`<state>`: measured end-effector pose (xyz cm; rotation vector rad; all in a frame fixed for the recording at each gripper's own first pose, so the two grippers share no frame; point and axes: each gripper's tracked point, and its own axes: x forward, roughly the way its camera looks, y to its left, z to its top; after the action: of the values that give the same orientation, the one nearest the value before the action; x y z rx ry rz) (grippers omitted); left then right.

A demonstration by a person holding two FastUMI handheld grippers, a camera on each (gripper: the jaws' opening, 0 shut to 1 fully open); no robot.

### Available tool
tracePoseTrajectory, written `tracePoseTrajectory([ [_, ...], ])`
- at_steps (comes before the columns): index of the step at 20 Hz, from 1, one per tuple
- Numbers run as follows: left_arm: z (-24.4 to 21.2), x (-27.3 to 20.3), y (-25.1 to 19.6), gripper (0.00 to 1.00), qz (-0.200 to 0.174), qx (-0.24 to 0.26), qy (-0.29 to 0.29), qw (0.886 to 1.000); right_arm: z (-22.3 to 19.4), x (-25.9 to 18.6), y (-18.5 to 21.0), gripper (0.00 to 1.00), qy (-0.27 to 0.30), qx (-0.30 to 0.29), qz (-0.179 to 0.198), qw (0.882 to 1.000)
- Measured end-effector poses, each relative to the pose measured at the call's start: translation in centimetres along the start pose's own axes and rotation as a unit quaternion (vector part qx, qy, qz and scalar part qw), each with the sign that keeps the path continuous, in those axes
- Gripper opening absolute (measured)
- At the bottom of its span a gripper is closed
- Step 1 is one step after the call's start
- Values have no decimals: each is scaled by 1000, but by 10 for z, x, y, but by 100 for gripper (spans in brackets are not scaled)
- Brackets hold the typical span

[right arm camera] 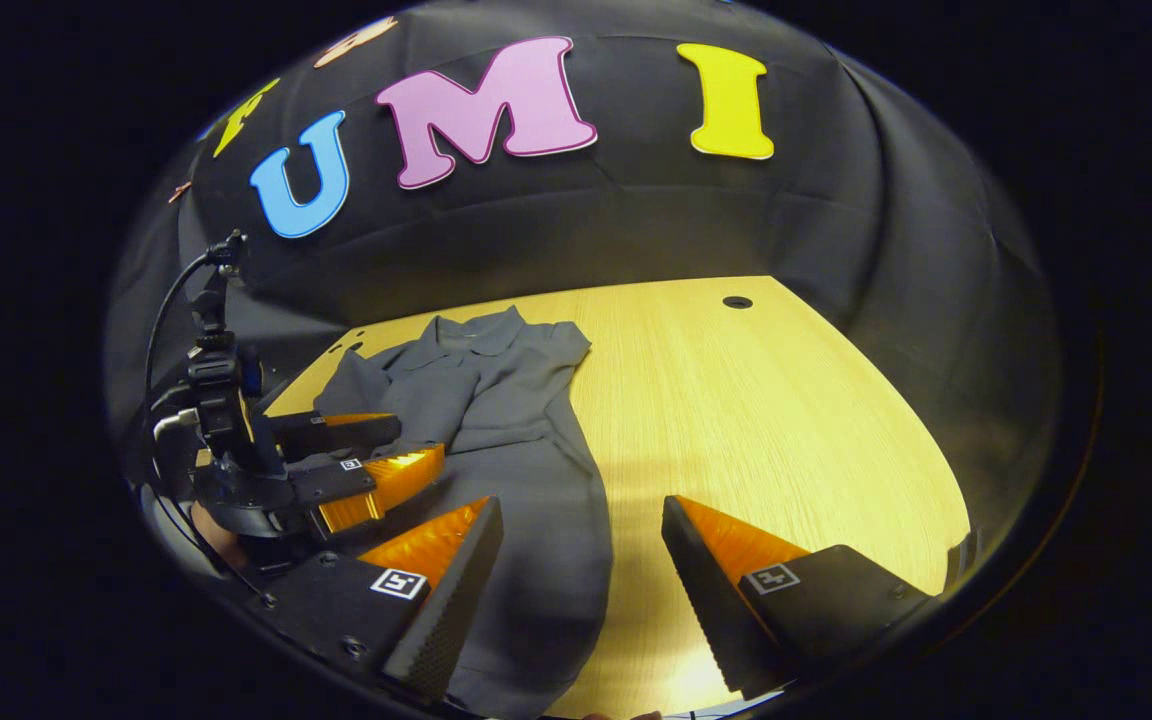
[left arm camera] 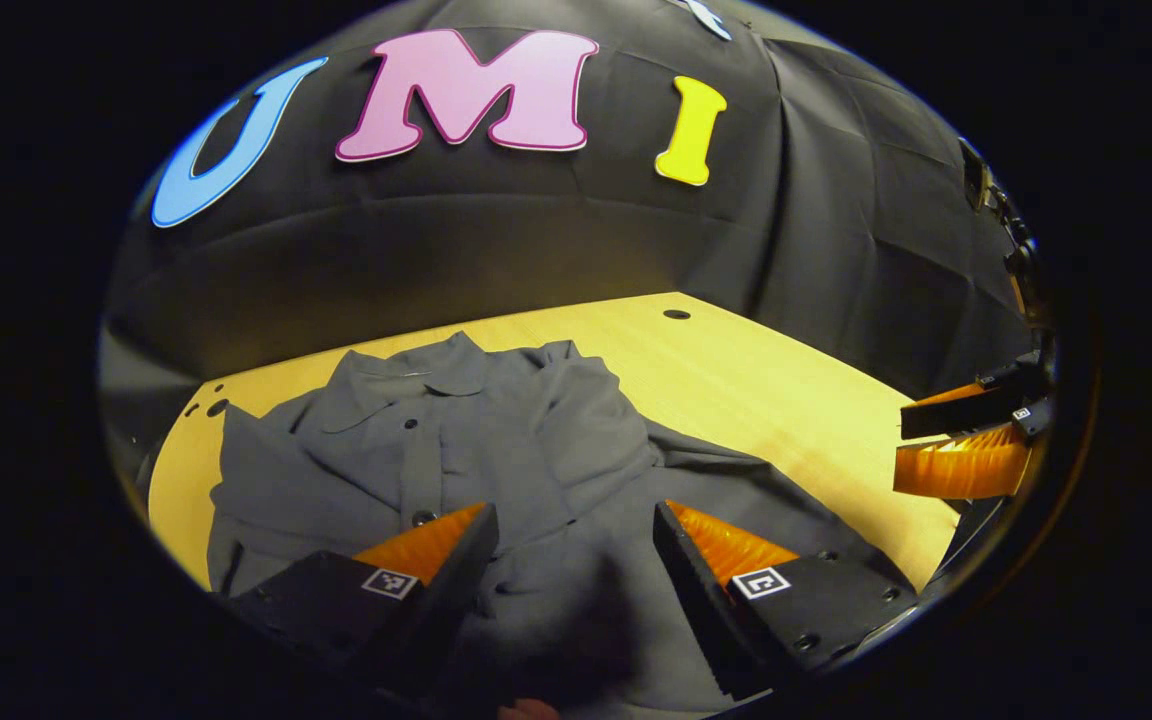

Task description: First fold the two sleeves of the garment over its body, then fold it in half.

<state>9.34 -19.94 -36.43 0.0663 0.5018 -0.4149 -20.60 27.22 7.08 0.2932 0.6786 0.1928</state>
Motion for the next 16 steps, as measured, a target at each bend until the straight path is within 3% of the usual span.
tracePoseTrajectory([
  [7, 6, -52, 11, 98, 2, -23, -5, 1000, -4, -19, 14, 99, 0, -7, -9, 1000],
  [12, 9, -114, 49, 98, 14, -39, -16, 999, -20, -36, 25, 99, 10, -14, -12, 1000],
  [16, -15, -161, 89, 98, 41, -45, -6, 998, -49, -52, 30, 99, 30, -15, -26, 999],
])
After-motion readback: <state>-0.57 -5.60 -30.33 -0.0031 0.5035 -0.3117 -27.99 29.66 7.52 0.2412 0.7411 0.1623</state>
